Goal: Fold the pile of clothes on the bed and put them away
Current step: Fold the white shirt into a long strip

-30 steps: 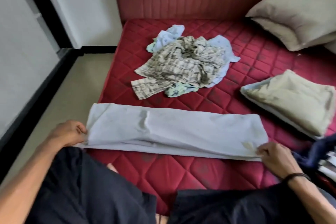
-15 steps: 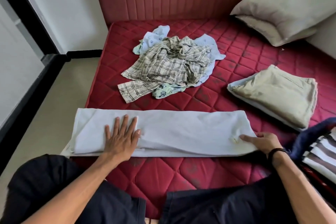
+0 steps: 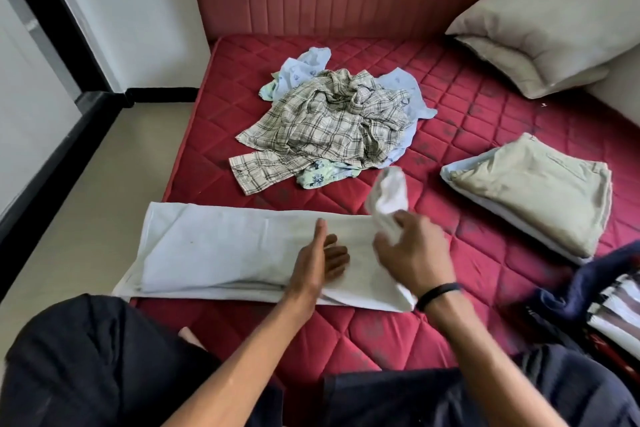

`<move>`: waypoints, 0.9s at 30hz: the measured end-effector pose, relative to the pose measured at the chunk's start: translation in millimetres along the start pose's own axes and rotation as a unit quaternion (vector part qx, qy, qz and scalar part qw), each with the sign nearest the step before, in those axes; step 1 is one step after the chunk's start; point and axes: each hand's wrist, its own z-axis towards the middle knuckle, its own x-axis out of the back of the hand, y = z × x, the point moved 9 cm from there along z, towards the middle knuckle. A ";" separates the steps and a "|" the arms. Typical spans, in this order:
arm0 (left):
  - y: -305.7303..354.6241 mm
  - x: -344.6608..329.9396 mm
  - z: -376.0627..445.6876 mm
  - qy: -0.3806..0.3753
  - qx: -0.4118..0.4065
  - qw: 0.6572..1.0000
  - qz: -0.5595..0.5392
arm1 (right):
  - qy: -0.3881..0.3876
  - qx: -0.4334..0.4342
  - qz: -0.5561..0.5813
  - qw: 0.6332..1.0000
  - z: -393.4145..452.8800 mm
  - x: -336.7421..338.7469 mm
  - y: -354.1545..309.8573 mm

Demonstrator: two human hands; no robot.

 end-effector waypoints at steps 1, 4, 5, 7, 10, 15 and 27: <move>-10.5 1.8 7.6 -0.006 0.066 0.993 -0.093 | -0.044 0.027 0.019 0.998 -8.9 -24.8 -16.9; -14.1 6.7 20.9 -0.094 0.136 0.965 -0.203 | -0.226 0.017 0.091 0.970 -42.9 -94.1 -36.8; -11.8 7.8 19.5 -0.110 0.127 0.968 -0.188 | -0.230 0.020 0.106 0.967 -48.1 -101.2 -35.4; -12.4 12.9 18.7 -0.111 0.081 0.984 -0.117 | -0.144 0.067 0.081 0.984 -42.6 -98.7 -26.0; -13.3 20.4 20.2 -0.053 -0.007 0.998 -0.017 | -0.036 0.126 -0.022 0.991 -26.8 -93.1 -3.5; 13.0 34.4 32.1 -0.037 -0.044 0.998 0.021 | -0.121 0.116 -0.115 0.979 -16.2 -125.9 24.1; 82.5 52.0 7.4 0.173 -0.353 0.790 0.471 | -0.148 0.115 -0.142 0.972 -29.7 -148.2 38.0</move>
